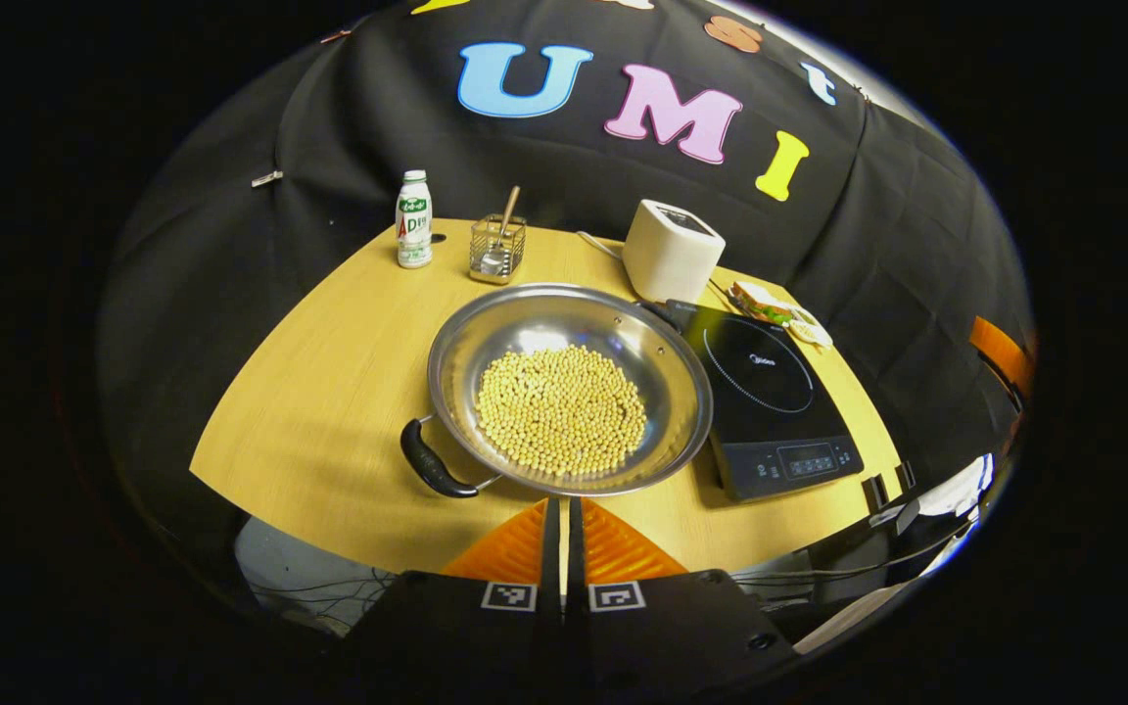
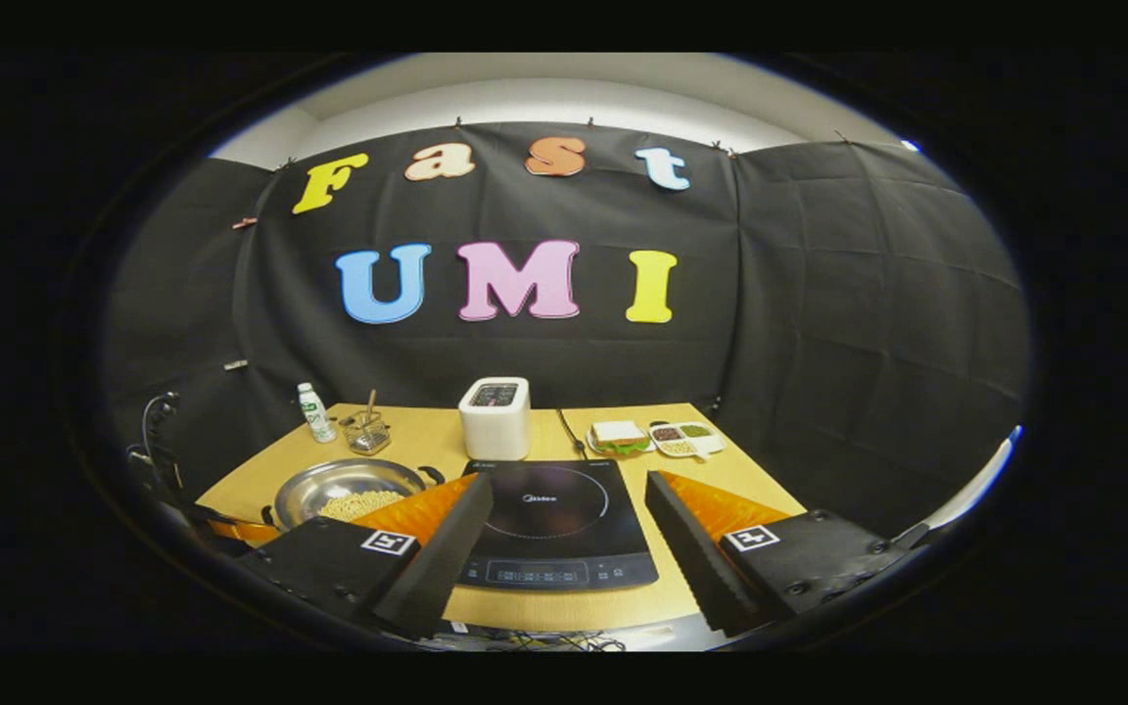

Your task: First push the handle of the pot to place it horizontally, then grasp the pot with both hands and set it on the induction cooktop.

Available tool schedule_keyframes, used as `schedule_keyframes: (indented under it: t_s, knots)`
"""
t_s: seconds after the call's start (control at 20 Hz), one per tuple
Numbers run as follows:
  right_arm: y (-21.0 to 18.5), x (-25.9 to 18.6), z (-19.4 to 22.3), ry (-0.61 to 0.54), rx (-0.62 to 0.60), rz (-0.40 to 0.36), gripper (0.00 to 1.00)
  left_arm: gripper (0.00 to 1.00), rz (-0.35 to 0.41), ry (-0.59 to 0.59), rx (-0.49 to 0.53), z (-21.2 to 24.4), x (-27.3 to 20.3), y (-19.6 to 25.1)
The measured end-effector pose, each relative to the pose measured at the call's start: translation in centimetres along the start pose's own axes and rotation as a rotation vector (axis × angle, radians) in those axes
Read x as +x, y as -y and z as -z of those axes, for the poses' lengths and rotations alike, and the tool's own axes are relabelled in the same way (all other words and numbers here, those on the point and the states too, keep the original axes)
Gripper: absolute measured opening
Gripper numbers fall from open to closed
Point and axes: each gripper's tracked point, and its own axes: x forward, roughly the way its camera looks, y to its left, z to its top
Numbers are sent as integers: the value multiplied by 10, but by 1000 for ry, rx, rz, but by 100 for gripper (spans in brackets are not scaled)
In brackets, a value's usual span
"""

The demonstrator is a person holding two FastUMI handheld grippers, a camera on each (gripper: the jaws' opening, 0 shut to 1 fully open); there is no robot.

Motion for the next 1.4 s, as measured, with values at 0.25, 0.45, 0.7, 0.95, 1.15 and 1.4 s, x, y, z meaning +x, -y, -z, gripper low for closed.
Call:
schedule_keyframes:
  t_s: [0.25,0.45,0.7,0.95,1.15,1.4]
  knots:
    - [3,-2,6,-32,-5,2,98,5,-29,-42,6,6,22,-19]
    - [3,-4,6,-30,-3,4,98,5,-31,-65,16,3,35,-33]
    - [16,-6,9,-37,19,43,98,5,-24,-110,-17,10,46,-44]
    - [24,-9,16,-57,39,71,98,5,-15,-132,-39,7,54,-47]
    - [21,-11,16,-51,28,77,97,5,-42,-138,-21,1,59,-66]
    - [17,-9,22,-87,54,88,98,5,-84,-147,-11,-7,66,-89]
